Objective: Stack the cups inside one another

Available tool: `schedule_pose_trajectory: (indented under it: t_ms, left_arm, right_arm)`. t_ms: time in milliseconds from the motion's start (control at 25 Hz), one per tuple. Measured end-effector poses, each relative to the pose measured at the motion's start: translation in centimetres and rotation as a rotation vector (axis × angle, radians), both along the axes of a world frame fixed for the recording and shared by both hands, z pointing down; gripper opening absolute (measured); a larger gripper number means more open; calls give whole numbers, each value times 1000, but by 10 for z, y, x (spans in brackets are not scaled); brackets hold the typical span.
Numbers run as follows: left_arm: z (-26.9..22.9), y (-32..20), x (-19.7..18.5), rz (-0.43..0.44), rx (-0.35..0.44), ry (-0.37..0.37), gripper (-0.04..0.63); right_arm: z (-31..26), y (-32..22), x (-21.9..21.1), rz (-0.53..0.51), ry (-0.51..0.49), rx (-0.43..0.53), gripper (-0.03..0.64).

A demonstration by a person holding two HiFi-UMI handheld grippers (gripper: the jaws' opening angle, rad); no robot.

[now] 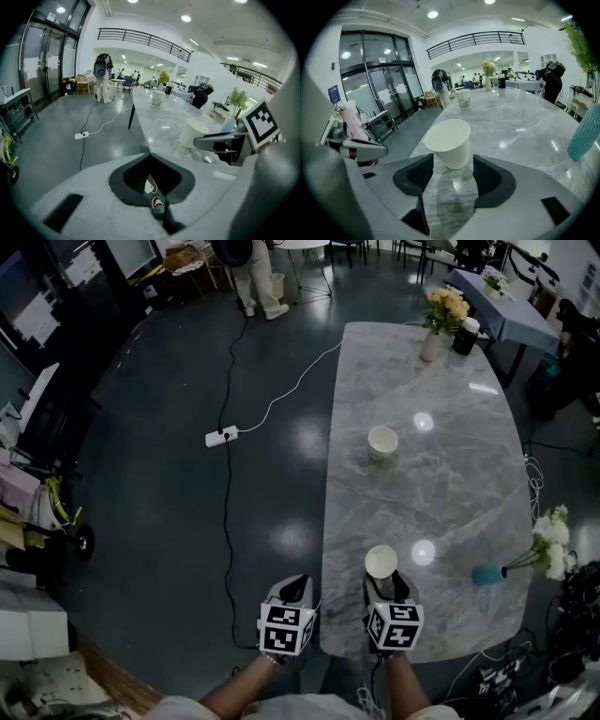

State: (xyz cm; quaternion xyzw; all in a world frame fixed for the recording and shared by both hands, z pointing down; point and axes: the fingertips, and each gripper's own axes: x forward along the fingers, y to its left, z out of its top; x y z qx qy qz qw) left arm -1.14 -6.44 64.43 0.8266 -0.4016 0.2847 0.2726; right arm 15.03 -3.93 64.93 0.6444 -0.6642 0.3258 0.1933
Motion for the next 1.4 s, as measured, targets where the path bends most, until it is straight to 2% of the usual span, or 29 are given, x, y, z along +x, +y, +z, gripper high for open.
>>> schedule_pose_trajectory:
  t_ms: [360, 680, 1400]
  left_arm:
    - [11, 5, -11, -29, -24, -11, -2]
    - [15, 5, -13, -37, -34, -14, -2]
    - [6, -10, -3, -27, -19, 14, -2]
  right_arm:
    - [9, -11, -3, -23, 12, -6, 224]
    - [13, -15, 0, -3, 39, -13, 222]
    - [-1, -21, 7, 17, 37, 1, 222]
